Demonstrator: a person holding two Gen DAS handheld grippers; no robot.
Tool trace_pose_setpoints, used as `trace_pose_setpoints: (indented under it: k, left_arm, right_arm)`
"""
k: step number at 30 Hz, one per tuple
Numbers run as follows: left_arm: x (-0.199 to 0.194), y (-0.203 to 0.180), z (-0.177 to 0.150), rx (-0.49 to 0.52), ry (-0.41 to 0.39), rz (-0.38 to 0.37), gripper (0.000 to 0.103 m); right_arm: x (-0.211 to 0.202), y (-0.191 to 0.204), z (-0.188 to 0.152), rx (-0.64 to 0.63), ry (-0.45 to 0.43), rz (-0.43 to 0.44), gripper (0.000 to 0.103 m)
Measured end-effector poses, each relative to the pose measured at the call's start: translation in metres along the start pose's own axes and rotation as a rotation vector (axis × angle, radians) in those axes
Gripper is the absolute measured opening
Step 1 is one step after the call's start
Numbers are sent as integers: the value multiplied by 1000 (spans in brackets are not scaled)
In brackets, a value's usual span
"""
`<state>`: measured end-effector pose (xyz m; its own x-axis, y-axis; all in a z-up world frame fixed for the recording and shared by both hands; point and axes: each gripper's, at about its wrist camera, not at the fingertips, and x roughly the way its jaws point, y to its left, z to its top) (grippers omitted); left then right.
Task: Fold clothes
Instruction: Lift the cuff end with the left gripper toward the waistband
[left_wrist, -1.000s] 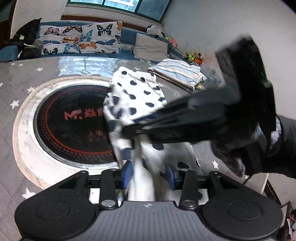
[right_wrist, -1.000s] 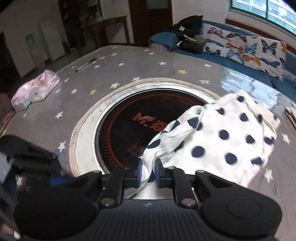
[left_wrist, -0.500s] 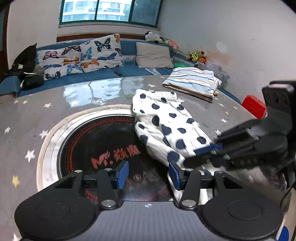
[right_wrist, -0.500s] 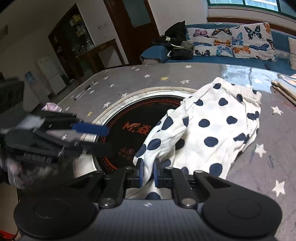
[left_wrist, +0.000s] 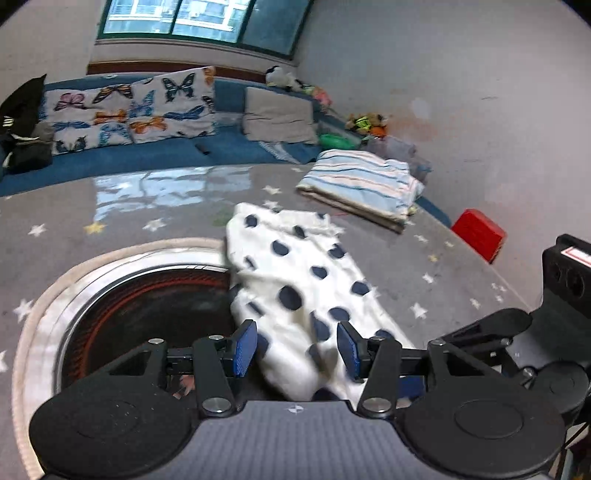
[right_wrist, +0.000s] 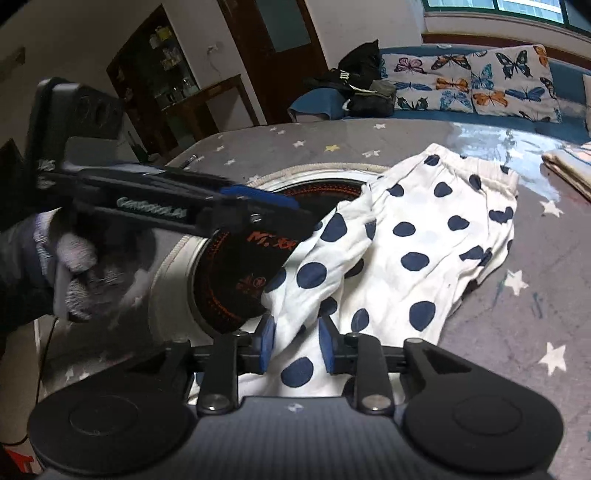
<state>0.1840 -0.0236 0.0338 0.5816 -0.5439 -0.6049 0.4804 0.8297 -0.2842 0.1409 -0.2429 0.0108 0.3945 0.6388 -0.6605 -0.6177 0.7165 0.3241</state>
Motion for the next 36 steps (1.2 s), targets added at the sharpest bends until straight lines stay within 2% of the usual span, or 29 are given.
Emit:
trace_pose_setpoints:
  k: [2, 7, 9, 12, 15, 20, 22, 24, 31, 36]
  left_arm:
    - [4, -3, 2, 13, -1, -27, 56]
    - [20, 0, 3, -2, 28, -35, 58]
    - [21, 1, 2, -8, 17, -51, 58]
    - [17, -2, 3, -4, -9, -107, 59]
    - [19, -6, 4, 16, 2, -157, 63]
    - [31, -10, 0, 35, 54, -155, 68]
    - [33, -7, -1, 23, 54, -144, 70]
    - [35, -2, -1, 4, 59, -164, 72]
    - [27, -4, -13, 86, 165, -277, 75]
    - [10, -1, -14, 186, 248, -265, 75]
  right_arm:
    - [-1, -1, -2, -4, 7, -6, 36]
    - [-2, -4, -9, -13, 31, -25, 36]
    - [-2, -5, -12, -17, 40, -33, 36]
    - [-4, -7, -11, -12, 32, -23, 37]
    - [-7, -9, -10, -5, 25, -9, 39]
    - [-6, -10, -16, -16, 53, -17, 42]
    - [-6, -9, -17, -19, 54, -19, 42]
    - [-6, -9, -17, -20, 55, -19, 42]
    - [-6, -9, -17, -22, 55, -20, 44]
    - [-4, -4, -16, -40, 63, -33, 45]
